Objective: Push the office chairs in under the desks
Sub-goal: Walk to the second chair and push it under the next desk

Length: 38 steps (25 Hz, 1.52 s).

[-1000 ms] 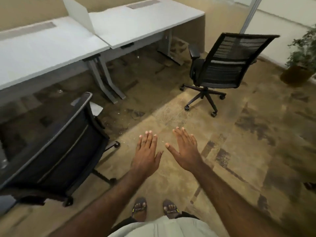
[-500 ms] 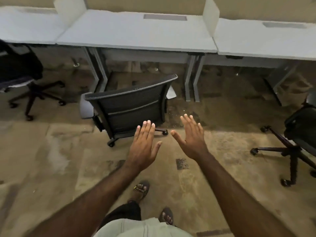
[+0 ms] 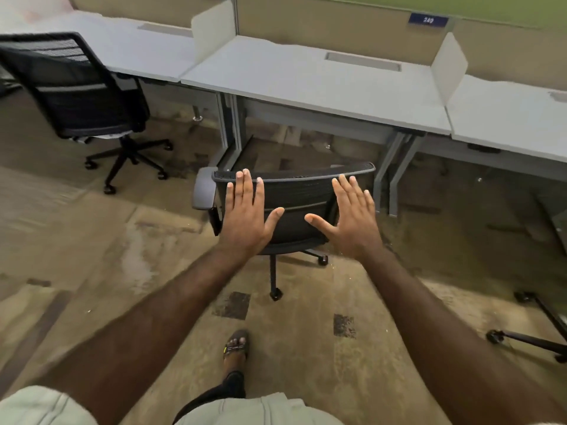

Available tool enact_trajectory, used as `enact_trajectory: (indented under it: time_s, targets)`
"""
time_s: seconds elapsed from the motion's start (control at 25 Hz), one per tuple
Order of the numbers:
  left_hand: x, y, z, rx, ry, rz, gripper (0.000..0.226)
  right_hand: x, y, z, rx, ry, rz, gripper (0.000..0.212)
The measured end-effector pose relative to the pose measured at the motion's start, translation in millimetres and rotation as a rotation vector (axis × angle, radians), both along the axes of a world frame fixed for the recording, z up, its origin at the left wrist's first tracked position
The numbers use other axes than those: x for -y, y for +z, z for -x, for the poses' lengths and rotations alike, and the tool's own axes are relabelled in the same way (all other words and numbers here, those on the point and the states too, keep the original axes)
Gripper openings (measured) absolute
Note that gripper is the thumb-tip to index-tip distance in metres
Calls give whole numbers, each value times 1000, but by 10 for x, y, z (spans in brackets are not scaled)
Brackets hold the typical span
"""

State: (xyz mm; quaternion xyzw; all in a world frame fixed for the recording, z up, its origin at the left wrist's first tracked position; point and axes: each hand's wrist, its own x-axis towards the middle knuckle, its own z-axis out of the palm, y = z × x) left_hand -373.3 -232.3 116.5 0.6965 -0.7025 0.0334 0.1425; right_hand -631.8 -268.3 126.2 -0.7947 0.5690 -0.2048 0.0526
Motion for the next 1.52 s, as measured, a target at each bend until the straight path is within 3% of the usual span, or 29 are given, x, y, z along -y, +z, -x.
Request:
enact_trajectory:
  time_s: [0.12,0.32,0.64,0.8,1.52]
  targets:
    - [306,-13,-168,62,-28,-43,94,361,38,13,-75,15,17,115]
    - [705,-63,-286,21,-158,93,92,872,4,117,-138,-30,-52,109]
    - [1226,-197,-413,40,-245,257,95,1438,-57,64,-101,-111,52,76]
    - [1469,-248,-576,18,-261,269,95,1559,-177,-108,-42,-148,119,70]
    - [3225,-130,-1658,62,-260,-14,103,2594,-197,-1236,-92,-283,65,67]
